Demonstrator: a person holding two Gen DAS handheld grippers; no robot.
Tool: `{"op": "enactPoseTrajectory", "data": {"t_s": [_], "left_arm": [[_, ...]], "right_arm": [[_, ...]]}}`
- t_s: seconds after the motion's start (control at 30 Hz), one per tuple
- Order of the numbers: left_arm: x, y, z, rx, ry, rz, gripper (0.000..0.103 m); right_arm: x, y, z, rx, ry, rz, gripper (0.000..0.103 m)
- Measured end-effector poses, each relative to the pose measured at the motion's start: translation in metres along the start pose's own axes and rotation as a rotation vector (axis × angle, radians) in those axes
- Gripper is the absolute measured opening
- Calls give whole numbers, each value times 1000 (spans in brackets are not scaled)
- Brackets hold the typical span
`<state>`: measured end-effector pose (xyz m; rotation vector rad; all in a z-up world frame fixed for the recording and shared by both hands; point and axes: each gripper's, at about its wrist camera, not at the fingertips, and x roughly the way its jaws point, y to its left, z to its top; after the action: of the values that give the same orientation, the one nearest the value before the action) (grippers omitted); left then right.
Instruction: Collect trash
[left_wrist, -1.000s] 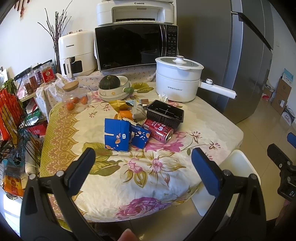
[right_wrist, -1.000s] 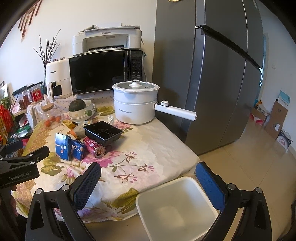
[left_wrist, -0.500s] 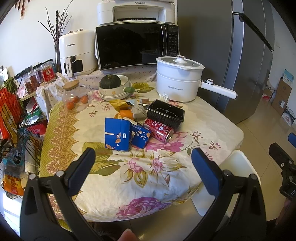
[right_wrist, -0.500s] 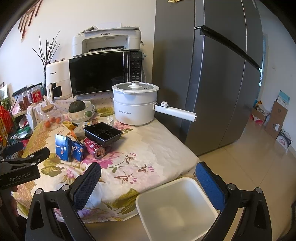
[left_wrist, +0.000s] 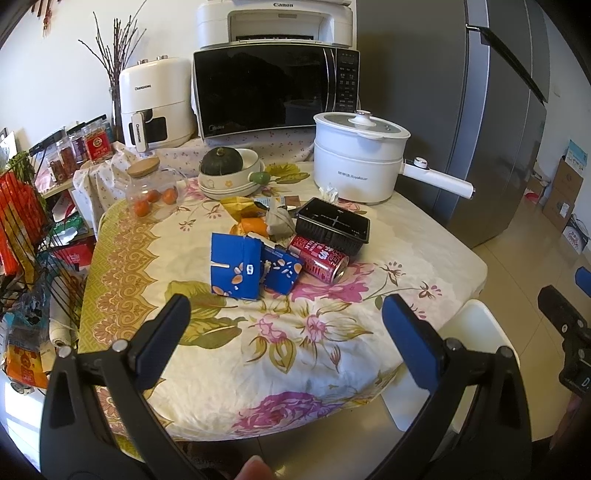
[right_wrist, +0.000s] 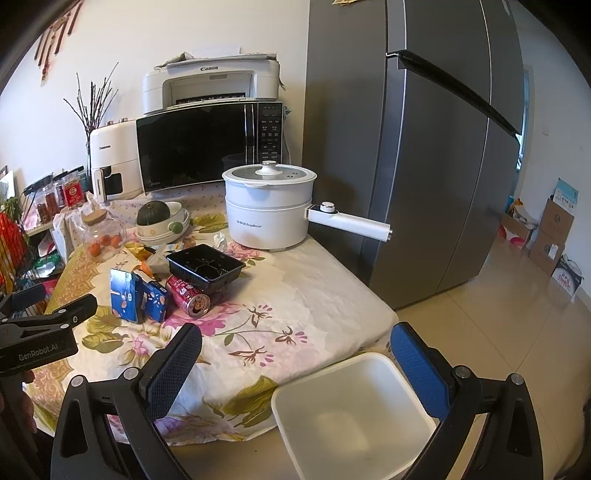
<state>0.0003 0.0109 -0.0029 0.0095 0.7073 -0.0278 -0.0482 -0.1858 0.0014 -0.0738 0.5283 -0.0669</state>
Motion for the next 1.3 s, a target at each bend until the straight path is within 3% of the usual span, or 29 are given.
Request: {"op": "enactPoseTrajectory", "data": {"t_s": [1.3], "left_arm": [[-3, 4, 2, -7, -15, 4, 103]], "right_arm": [[-4, -3, 6, 32, -37, 11, 103]]}}
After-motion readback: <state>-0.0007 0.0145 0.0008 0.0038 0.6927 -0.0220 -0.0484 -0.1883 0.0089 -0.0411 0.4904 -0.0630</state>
